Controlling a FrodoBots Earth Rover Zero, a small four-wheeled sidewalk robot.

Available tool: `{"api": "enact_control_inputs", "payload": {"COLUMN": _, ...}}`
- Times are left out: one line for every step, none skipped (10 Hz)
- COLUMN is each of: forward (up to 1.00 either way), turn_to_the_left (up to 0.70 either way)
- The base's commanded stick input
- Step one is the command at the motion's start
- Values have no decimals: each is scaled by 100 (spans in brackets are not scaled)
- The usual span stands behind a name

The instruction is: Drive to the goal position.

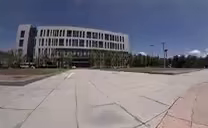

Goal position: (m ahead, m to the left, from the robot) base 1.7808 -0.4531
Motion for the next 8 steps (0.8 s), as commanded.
{"api": "enact_control_inputs", "payload": {"forward": 34, "turn_to_the_left": 0}}
{"api": "enact_control_inputs", "payload": {"forward": 53, "turn_to_the_left": 0}}
{"api": "enact_control_inputs", "payload": {"forward": 68, "turn_to_the_left": 0}}
{"api": "enact_control_inputs", "payload": {"forward": 69, "turn_to_the_left": 0}}
{"api": "enact_control_inputs", "payload": {"forward": 70, "turn_to_the_left": 0}}
{"api": "enact_control_inputs", "payload": {"forward": 70, "turn_to_the_left": 13}}
{"api": "enact_control_inputs", "payload": {"forward": 70, "turn_to_the_left": 35}}
{"api": "enact_control_inputs", "payload": {"forward": 70, "turn_to_the_left": 35}}
